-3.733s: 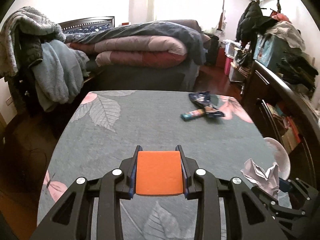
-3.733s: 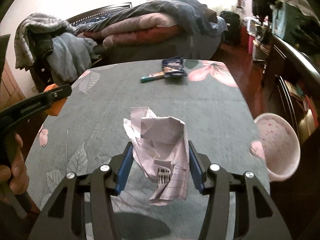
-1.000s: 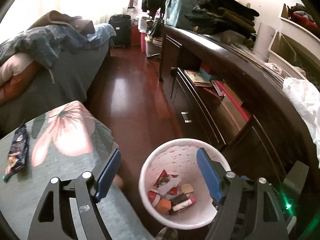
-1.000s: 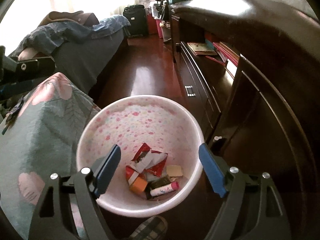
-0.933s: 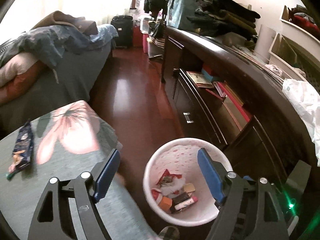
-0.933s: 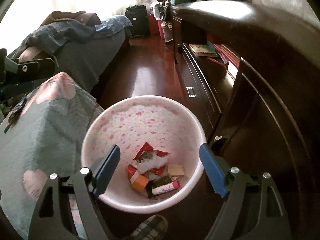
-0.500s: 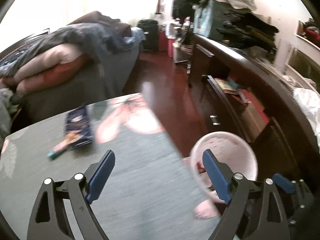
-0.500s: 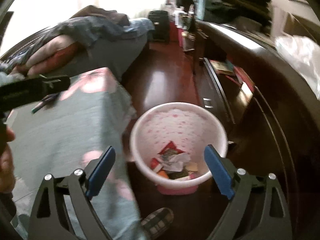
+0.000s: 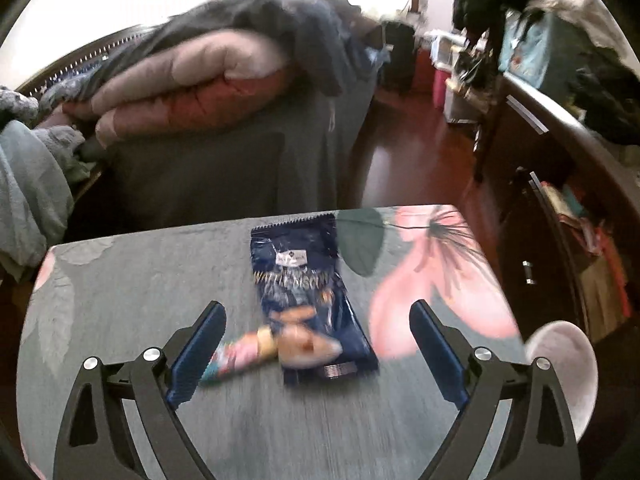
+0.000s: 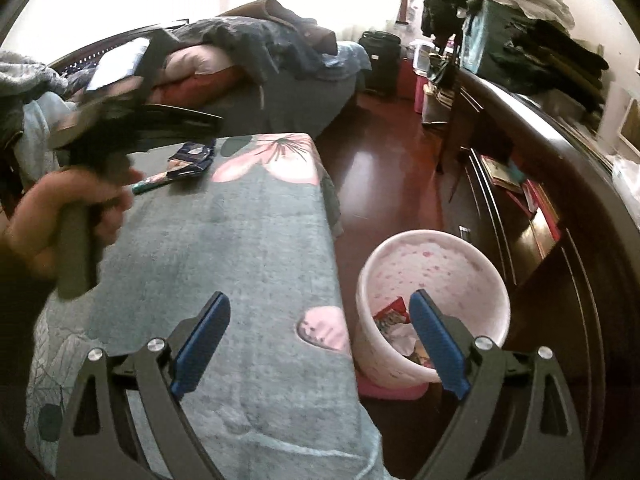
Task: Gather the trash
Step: 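Return to the table and grasp the blue biscuit bag with the left tool, then grasp the small colourful tube with the right tool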
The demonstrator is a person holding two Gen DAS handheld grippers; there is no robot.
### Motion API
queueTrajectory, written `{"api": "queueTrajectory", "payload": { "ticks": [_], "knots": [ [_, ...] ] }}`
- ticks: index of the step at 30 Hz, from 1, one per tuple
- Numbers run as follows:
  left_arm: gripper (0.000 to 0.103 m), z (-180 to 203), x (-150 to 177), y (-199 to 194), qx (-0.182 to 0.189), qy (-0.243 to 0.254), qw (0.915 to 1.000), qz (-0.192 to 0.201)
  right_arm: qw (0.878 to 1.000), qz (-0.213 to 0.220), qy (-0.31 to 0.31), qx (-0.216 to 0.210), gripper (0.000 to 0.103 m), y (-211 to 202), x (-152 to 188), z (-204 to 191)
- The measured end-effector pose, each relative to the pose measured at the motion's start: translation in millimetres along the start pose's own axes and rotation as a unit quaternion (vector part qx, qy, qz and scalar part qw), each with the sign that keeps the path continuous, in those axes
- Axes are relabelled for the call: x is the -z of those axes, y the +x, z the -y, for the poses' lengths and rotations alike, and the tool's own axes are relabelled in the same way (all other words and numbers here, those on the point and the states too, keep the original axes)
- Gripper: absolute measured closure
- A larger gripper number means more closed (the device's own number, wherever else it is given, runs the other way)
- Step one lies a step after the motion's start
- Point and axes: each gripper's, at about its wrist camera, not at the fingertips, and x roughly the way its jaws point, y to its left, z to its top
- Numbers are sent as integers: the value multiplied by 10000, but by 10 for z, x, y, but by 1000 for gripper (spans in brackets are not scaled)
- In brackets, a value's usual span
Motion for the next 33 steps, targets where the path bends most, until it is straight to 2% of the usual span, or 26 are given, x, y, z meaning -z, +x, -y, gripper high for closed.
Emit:
{"api": "queueTrajectory", "payload": {
  "ticks": [2, 8, 12, 13, 16, 17, 21, 24, 30, 33],
  "knots": [
    [11, -12, -59, 213, 95, -89, 9997, -224, 10000, -11, -27, -36, 11, 27, -27, -33],
    [12, -80, -85, 544, 15, -302, 9983, -493, 9996, -6, -208, -174, 11, 97, -118, -140],
    [35, -80, -97, 528, -152, -195, 9991, -341, 9993, 8, -285, -231, 11, 150, -197, -233],
    [38, -87, -98, 520, -147, -184, 9993, -305, 9993, 9, -294, -231, 11, 158, -212, -255],
    [57, -106, -102, 507, -157, -120, 9995, -243, 9992, -14, -340, -230, 11, 198, -285, -348],
    [69, -117, -99, 496, -196, -101, 9995, -214, 9990, -19, -366, -243, 11, 209, -292, -376],
    [82, -274, -98, 426, -14, -260, 9995, -189, 9979, -70, -534, -359, 11, 259, -390, -573],
    [84, -514, -92, 286, 100, -504, 9986, -141, 9966, -89, -646, -510, 12, 302, -486, -758],
    [84, -1129, -7, -55, -75, -720, 9974, 56, 9896, -348, -714, -1198, 12, 650, -739, -1224],
    [84, -1442, 46, -194, -173, -835, 9963, 137, 9881, -370, -834, -1237, 12, 848, -876, -1481]
  ]
}}
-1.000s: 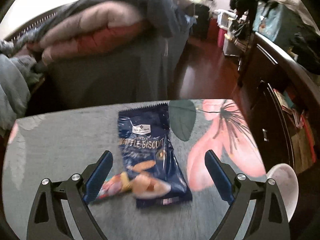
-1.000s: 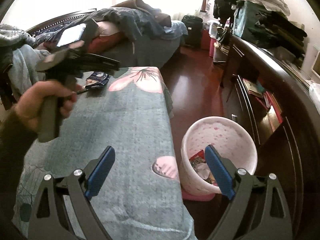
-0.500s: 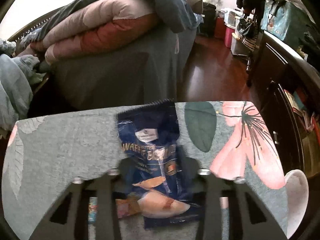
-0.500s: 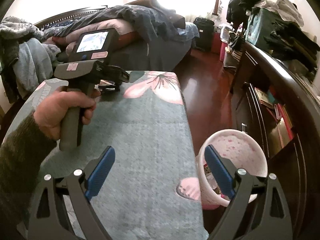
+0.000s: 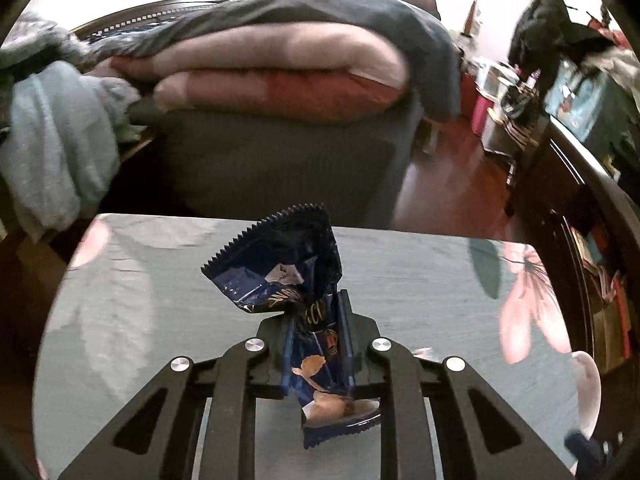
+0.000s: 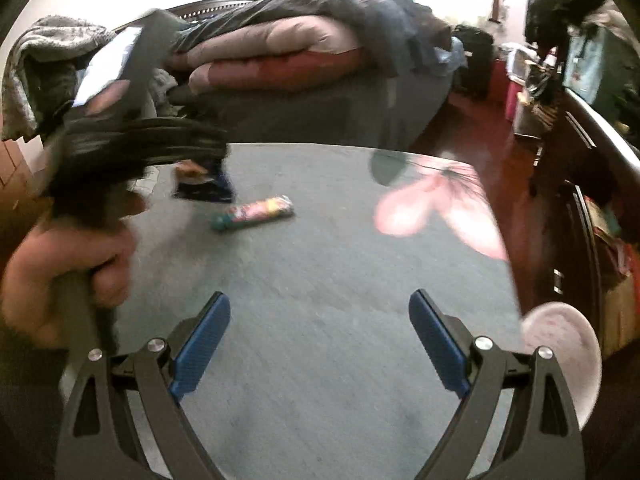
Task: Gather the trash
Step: 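Grasp the small colourful tube with the right tool, then carry biscuit bag and tube to the wastebasket and open both tools to drop them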
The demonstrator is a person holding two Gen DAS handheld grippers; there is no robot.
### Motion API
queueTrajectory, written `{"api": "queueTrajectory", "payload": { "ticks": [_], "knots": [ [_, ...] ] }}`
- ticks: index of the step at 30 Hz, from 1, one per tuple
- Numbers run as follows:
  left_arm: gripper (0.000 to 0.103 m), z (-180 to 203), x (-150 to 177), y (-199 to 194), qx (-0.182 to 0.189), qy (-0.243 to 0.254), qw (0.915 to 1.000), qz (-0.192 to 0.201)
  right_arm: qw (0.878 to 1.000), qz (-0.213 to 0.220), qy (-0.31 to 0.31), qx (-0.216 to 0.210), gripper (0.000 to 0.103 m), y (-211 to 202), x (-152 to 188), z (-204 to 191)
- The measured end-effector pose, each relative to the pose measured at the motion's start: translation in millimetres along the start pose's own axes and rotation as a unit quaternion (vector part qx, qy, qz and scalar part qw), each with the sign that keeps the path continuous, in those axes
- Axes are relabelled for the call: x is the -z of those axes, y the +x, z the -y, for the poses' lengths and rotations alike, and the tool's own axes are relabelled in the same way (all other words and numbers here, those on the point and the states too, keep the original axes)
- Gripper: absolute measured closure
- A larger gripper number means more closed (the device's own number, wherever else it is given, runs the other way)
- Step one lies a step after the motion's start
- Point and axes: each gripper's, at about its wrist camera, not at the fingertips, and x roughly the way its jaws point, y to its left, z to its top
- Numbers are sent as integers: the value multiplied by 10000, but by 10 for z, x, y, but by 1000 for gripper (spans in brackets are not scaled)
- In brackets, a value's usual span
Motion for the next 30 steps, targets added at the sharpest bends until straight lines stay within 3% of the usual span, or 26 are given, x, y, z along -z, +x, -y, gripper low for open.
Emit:
{"api": "queueTrajectory", "payload": {
  "ticks": [5, 13, 19, 21, 30],
  "knots": [
    [84, -399, 23, -145, -106, -141, 9998, 108, 9989, -10, -460, 78, 12, 396, -282, -282],
    [84, -814, 55, -241, -196, -256, 9994, 137, 9959, -318, -803, -277, 11, 1036, -492, -578],
    [84, -951, 83, -294, -225, -294, 9992, 176, 9958, -365, -730, -414, 13, 1163, -591, -597],
    [84, -959, 92, -312, -214, -291, 9992, 186, 9957, -365, -739, -419, 21, 1136, -592, -582],
    [84, -908, 182, -437, -181, -277, 9993, 195, 9962, -432, -709, -268, 22, 912, -406, -578]
  ]
}}
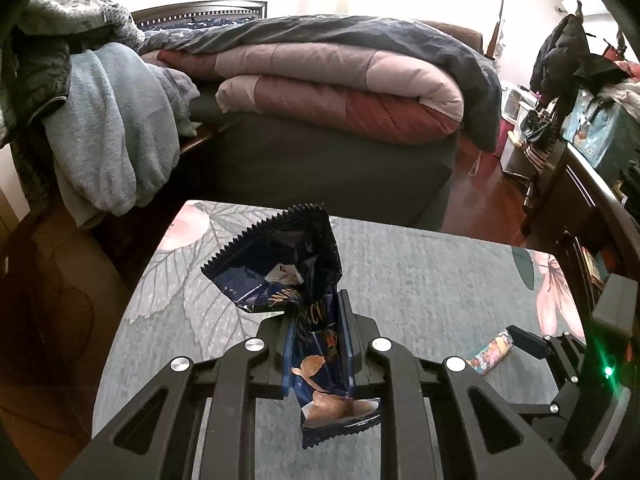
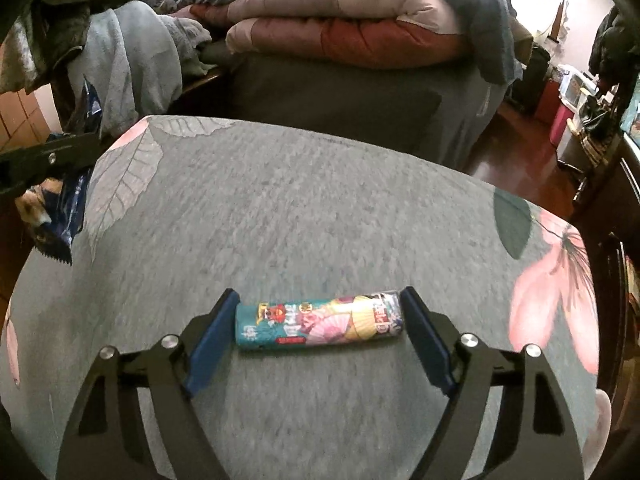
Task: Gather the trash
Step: 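Carry biscuit bag and tube to the wastebasket and open both tools to drop them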
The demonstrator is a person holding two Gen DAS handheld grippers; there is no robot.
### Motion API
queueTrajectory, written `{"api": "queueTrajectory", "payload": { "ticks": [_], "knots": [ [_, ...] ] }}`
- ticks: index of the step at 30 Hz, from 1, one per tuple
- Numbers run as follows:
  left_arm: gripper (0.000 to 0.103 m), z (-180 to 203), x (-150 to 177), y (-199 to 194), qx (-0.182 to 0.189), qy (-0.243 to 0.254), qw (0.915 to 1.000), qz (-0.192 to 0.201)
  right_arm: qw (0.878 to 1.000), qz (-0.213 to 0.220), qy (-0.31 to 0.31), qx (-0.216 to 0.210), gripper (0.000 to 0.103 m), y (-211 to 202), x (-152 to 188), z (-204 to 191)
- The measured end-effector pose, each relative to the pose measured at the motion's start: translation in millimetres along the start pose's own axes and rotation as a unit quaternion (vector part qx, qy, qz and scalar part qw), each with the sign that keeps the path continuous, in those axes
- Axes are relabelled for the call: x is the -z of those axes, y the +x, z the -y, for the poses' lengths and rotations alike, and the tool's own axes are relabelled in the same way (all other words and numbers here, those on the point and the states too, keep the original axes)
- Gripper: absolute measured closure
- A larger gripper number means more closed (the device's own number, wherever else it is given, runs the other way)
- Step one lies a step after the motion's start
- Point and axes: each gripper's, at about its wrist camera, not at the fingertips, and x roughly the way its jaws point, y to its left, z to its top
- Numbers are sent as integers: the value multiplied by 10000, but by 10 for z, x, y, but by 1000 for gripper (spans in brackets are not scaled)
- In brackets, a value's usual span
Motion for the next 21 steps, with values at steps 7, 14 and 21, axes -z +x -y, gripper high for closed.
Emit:
{"api": "queueTrajectory", "payload": {
  "ticks": [7, 14, 21],
  "knots": [
    [84, 49, 149, -199, -1, 9, 10000, -6, 9996, -62, 263, 87, 22, -417, 352, 59],
    [84, 205, 374, -535, 118, 132, 9998, 132, 9976, -88, 685, -37, 21, -912, 813, 114],
    [84, 475, 615, -867, 391, 307, 9985, 209, 9951, 251, 950, 80, 21, -1453, 1278, 176]
  ]
}}
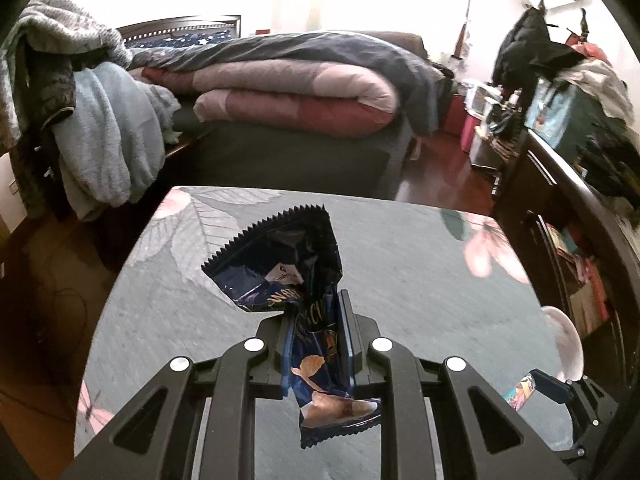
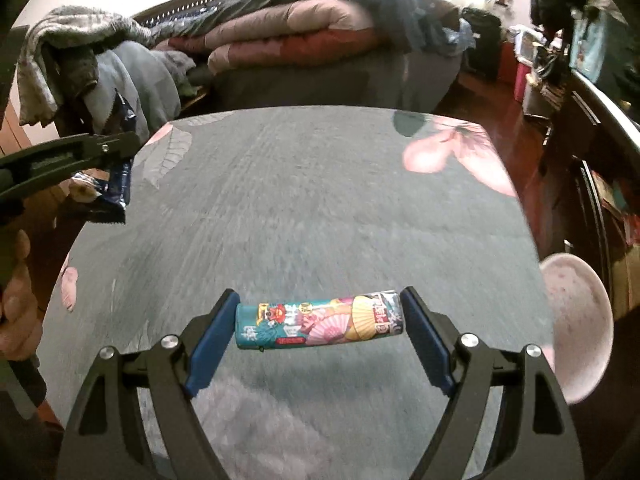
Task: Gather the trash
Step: 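Carry biscuit bag and tube to the wastebasket and open both tools to drop them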
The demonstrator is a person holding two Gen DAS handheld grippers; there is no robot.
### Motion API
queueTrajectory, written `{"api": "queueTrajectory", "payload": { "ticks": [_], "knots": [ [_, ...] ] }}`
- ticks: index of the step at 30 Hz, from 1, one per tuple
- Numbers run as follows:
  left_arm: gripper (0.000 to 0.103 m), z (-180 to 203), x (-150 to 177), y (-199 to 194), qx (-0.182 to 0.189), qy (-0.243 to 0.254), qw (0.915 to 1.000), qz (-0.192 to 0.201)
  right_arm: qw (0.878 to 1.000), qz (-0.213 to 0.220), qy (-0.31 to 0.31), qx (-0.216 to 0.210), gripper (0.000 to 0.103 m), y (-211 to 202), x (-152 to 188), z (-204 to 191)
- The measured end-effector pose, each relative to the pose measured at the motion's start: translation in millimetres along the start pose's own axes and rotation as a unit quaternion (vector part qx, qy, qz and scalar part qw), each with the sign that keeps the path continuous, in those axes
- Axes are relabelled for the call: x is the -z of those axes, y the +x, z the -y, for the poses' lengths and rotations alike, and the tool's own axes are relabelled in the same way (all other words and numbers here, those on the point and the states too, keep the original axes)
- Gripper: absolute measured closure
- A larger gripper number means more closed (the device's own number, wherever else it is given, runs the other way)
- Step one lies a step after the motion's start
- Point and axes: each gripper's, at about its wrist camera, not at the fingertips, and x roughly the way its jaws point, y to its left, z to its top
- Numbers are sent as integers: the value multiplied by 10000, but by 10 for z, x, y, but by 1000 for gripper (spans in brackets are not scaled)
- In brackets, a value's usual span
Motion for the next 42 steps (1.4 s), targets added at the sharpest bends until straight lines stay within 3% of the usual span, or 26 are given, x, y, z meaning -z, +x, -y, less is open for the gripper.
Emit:
{"api": "queueTrajectory", "payload": {
  "ticks": [19, 42],
  "knots": [
    [83, 1150, 255, -489, 748, 686, 9947, 154, 9936, 709, 473, 740, 21, -981, 711, 735],
    [83, 2589, 345, -378, 1561, 1712, 9728, 46, 9703, 863, 1633, 1564, 21, -1225, 1134, 1997]
  ]
}}
